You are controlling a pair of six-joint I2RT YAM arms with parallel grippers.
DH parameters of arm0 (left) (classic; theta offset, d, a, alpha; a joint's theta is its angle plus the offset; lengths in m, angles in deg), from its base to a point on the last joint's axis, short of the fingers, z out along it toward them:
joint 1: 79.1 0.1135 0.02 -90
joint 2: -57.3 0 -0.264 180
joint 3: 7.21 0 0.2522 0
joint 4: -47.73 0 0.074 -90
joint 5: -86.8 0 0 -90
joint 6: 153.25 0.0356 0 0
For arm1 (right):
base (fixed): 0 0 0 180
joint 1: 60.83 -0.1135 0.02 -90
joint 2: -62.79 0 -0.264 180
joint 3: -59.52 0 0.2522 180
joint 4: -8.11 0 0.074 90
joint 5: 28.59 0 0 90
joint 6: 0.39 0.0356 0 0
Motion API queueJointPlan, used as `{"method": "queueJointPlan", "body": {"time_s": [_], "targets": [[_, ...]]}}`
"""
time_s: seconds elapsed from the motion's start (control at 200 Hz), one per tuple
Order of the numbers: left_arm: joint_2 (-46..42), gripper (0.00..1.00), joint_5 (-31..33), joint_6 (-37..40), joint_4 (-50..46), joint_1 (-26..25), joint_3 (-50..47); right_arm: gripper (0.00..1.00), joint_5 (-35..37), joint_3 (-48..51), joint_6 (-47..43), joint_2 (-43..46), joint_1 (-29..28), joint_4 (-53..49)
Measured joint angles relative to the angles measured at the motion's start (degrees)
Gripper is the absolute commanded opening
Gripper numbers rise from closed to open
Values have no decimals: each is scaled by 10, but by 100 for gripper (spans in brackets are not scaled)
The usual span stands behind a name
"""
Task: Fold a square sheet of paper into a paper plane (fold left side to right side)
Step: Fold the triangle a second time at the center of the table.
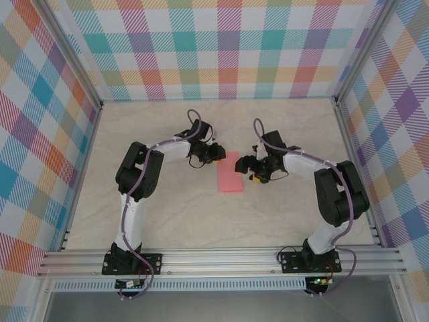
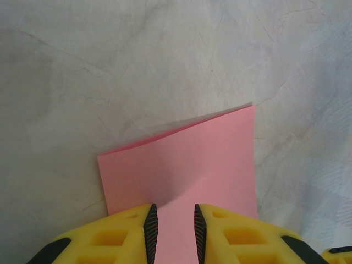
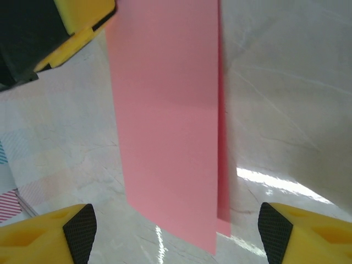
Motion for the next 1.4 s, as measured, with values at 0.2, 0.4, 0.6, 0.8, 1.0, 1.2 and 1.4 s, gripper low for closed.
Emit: {"method": "queueJointPlan", "body": {"time_s": [0.2,0.4,0.6,0.8,1.0,1.2,1.4], "targets": [[-6,27,0,0,19,0,-14,71,-23,-49,30,-56,3,15],[-6,27,-1,0,21,0,-15,69,-38,-57,52,-96,3,27],[-6,27,-1,0,21,0,-16,59,-51,-64,59,-109,3,33],[-12,32,-1,2,21,0,-20,47,-59,-65,67,-118,0,43],[-74,46,10,19,11,0,-67,43,-59,-80,67,-118,0,43],[-254,55,37,52,40,-12,-188,43,-59,-93,67,-118,0,38],[-360,62,112,103,49,-123,-265,42,-59,-119,67,-118,0,17]]}}
